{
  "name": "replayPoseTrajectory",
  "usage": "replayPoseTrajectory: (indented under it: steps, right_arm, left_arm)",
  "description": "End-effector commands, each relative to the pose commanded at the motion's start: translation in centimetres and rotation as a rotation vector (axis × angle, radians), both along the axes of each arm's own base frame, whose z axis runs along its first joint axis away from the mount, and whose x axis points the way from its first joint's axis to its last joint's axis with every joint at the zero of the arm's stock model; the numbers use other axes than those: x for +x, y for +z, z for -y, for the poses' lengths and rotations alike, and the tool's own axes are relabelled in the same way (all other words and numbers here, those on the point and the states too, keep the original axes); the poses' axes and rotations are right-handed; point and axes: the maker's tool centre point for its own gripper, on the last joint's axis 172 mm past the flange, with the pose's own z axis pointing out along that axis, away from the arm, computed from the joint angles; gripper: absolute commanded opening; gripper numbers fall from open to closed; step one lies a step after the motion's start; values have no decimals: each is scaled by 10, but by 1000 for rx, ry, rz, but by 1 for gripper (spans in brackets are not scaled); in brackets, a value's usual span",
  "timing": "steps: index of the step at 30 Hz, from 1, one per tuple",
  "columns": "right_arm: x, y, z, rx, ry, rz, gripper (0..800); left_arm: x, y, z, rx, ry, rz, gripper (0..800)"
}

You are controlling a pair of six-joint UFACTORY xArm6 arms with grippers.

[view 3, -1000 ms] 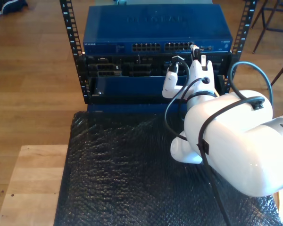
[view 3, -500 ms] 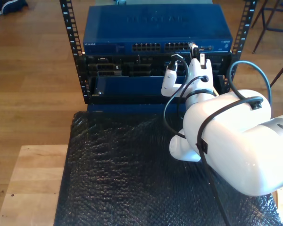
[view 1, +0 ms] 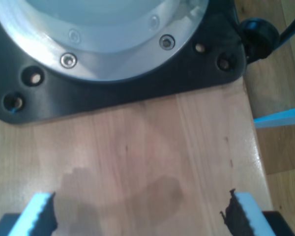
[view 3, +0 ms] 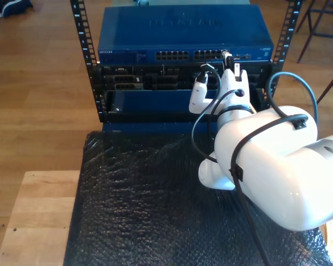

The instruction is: Grab the cable and plug it in

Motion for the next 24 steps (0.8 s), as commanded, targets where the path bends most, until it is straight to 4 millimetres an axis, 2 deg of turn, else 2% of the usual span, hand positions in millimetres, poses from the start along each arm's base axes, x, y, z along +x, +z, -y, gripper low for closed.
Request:
replayPoseTrajectory:
  steps: [24]
  right_arm:
    - [4, 2, -2, 4, 1, 12, 0]
  left_arm:
    - [0, 0, 0, 0, 0, 0, 800]
